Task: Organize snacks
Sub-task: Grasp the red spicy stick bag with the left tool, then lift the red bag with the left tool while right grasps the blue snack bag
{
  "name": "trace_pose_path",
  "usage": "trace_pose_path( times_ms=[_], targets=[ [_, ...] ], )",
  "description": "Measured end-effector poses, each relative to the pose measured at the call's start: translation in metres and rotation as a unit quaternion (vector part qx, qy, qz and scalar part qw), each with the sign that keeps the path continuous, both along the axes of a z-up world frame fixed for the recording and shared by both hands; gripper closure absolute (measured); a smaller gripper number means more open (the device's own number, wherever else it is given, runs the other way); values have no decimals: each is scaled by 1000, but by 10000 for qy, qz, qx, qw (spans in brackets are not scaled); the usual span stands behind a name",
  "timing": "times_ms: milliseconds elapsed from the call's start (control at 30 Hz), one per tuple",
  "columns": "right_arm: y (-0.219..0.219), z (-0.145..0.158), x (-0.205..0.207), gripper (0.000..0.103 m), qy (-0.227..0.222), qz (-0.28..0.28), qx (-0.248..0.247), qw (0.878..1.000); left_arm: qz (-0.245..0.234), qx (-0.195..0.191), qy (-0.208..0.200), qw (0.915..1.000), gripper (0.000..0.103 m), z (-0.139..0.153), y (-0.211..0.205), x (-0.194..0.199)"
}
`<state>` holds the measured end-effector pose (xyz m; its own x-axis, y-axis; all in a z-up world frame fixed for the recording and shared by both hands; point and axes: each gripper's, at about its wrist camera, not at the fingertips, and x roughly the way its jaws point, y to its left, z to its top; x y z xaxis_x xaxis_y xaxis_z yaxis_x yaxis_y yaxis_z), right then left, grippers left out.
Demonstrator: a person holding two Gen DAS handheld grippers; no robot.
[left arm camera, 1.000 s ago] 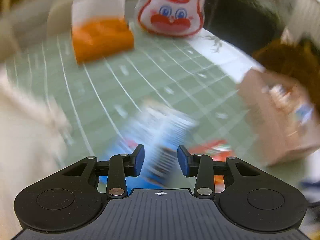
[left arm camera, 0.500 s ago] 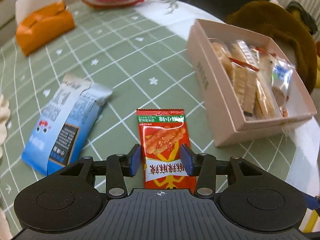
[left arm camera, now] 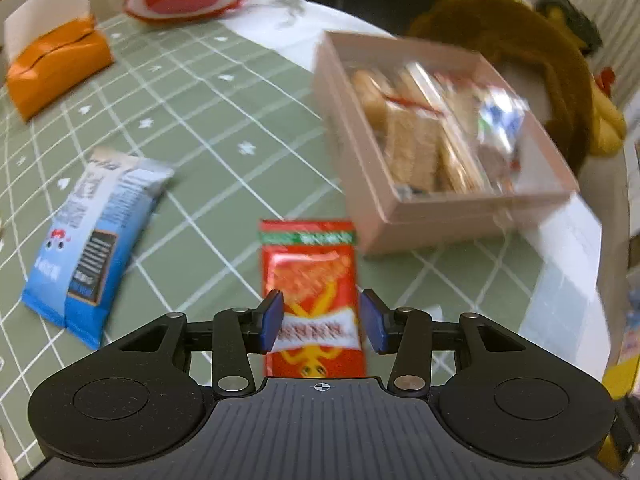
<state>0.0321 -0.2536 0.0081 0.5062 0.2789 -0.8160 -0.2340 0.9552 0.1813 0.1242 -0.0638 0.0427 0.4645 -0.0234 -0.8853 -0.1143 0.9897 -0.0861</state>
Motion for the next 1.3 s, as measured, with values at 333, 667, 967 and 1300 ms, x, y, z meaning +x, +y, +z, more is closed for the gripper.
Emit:
trace_pose_path(
  times_ms=[333, 667, 967, 1300],
  targets=[
    [-12, -2, -10, 15, -228, -291, -235, 9990, -780, 530, -450, 9945, 23, -11, -32, -18],
    [-12, -4, -18, 15, -274, -307, -173, 9990, -264, 451, -321, 9981, 26, -20, -3, -18],
    [15, 5, -10, 13, -206, -193, 82, 9996, -284, 98, -329, 9990, 51, -7, 30, -83],
    [136, 34, 64, 13, 400, 720, 612, 9947, 924, -591, -327, 9934, 51, 9, 128, -203]
  ],
)
